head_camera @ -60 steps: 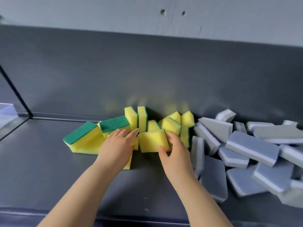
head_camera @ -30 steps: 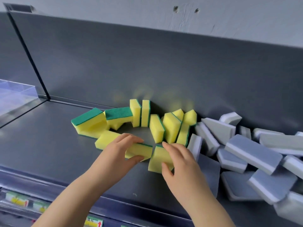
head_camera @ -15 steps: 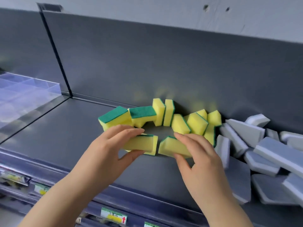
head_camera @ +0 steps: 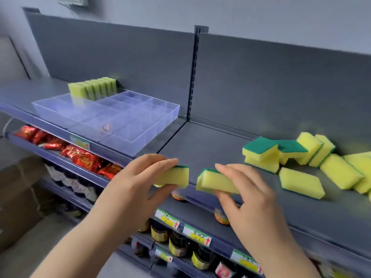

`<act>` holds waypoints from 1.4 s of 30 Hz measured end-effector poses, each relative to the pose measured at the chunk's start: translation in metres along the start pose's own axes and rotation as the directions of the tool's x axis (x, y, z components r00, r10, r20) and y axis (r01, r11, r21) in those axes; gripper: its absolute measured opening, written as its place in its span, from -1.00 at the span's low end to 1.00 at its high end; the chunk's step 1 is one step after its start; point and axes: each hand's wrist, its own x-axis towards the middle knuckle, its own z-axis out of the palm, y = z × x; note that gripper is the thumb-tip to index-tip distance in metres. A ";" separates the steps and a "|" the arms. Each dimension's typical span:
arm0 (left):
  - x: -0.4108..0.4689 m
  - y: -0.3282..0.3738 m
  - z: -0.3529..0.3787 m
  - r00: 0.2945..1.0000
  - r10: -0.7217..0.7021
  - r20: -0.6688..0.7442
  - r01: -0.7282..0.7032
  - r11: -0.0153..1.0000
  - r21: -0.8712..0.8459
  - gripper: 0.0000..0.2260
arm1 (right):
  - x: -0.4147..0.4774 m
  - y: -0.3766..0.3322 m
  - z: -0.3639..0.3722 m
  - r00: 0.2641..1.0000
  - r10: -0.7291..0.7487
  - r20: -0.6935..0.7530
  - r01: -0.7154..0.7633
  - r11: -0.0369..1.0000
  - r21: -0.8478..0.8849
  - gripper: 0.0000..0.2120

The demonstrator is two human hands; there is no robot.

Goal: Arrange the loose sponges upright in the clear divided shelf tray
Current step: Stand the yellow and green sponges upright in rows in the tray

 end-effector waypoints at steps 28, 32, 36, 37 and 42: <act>0.118 -0.201 -0.062 0.975 -0.028 -0.218 0.051 0.994 0.100 -0.68 | 0.203 -0.015 0.176 1.000 0.005 -0.001 -0.004 0.955 0.296 -0.58; 0.125 -0.232 -0.061 0.969 -0.061 -0.239 0.084 0.993 0.086 -0.68 | 0.218 -0.020 0.200 0.999 -0.033 0.036 0.020 0.951 0.307 -0.57; 0.132 -0.268 -0.063 0.971 -0.053 -0.234 0.068 0.996 0.060 -0.67 | 0.231 -0.026 0.220 0.998 -0.032 0.057 0.015 0.962 0.272 -0.57; 0.134 -0.280 -0.064 0.970 -0.050 -0.236 0.062 0.997 0.042 -0.67 | 0.236 -0.028 0.225 0.998 -0.027 0.058 0.012 0.966 0.257 -0.57; 0.148 -0.351 -0.068 0.967 -0.029 -0.254 0.014 0.998 -0.059 -0.65 | 0.261 -0.050 0.246 0.998 0.033 0.062 -0.044 0.981 0.188 -0.59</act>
